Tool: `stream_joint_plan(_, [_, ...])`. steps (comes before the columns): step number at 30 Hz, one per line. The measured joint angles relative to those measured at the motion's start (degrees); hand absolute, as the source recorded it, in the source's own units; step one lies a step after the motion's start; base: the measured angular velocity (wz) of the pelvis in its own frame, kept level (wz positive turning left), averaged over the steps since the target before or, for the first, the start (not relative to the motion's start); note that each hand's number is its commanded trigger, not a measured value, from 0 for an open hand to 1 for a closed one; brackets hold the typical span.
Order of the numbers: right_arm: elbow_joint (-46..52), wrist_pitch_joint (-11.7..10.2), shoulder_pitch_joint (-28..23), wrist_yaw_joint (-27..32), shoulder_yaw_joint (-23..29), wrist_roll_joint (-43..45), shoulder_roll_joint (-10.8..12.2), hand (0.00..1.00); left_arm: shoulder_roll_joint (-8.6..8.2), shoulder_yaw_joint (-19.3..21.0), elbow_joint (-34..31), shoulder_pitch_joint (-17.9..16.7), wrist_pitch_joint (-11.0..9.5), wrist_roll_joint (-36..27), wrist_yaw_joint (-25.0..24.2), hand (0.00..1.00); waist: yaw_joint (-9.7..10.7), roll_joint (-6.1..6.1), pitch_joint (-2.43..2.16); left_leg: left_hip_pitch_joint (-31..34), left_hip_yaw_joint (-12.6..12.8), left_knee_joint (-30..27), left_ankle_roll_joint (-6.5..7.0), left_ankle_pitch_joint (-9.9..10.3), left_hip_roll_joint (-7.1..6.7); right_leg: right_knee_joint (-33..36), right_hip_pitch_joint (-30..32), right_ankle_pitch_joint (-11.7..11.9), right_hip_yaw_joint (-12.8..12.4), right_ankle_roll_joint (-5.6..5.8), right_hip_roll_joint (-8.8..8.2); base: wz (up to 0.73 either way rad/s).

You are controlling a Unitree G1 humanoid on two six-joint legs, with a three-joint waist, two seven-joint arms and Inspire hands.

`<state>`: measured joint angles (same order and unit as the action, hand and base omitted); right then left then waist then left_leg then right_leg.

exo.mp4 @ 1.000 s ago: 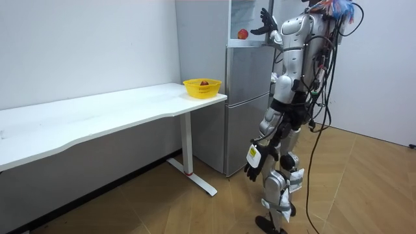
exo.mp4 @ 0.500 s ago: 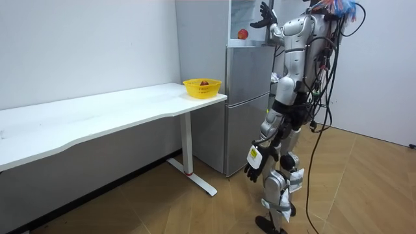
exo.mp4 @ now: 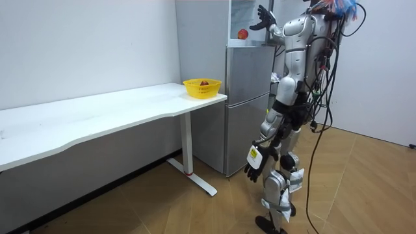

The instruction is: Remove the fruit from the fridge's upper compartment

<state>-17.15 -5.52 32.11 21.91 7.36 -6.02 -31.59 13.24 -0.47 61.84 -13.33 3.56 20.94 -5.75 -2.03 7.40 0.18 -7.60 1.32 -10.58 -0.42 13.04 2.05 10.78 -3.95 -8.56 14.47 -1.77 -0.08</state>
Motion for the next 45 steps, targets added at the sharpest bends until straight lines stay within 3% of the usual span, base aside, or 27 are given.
stream_joint_plan(13, [-2.2,0.2,0.8,-3.9,-4.5,-2.2,-0.1,0.00,1.34,0.0,-2.7,-0.8,0.1,0.0,0.0,0.00,-0.3,0.68,0.06,0.0,0.0,-0.2,-0.01,0.0,0.09,0.2,0.0,0.1,0.0,-0.09,0.03,0.00])
stream_joint_plan(19, [-5.1,1.5,2.3,-5.7,-5.1,-3.8,-0.2,0.00,1.34,0.0,-3.8,-1.3,0.3,0.0,0.1,0.00,-0.8,0.57,0.14,0.2,0.0,-0.1,-0.03,0.0,0.09,0.8,0.2,0.0,0.0,-0.15,-0.07,0.00])
stream_joint_plan(26, [-6.8,2.1,2.3,-8.6,-6.2,-5.6,-0.9,0.00,1.42,0.2,-3.9,-1.5,1.4,0.0,0.1,0.00,-1.4,1.10,-0.21,0.8,-0.5,-0.2,-0.04,0.0,0.00,0.8,0.4,-0.1,1.0,-0.22,-0.29,0.05])
stream_joint_plan(28, [-7.1,3.2,2.3,-9.2,-6.2,-5.9,-1.0,0.00,1.41,0.2,-3.9,-1.5,1.6,0.0,0.2,0.00,-1.4,1.25,-0.32,1.0,-0.7,-0.3,-0.04,0.0,-0.05,0.8,0.5,-0.1,1.3,-0.22,-0.42,0.05])
stream_joint_plan(45, [-11.5,3.1,2.8,-12.7,-6.5,-6.7,-2.3,0.00,1.38,0.4,-4.0,-1.8,2.4,0.0,1.6,0.00,-1.5,1.34,-0.37,1.1,-1.5,-0.2,-0.02,0.0,-0.32,0.7,0.2,-0.2,1.5,-0.10,-0.59,0.01])
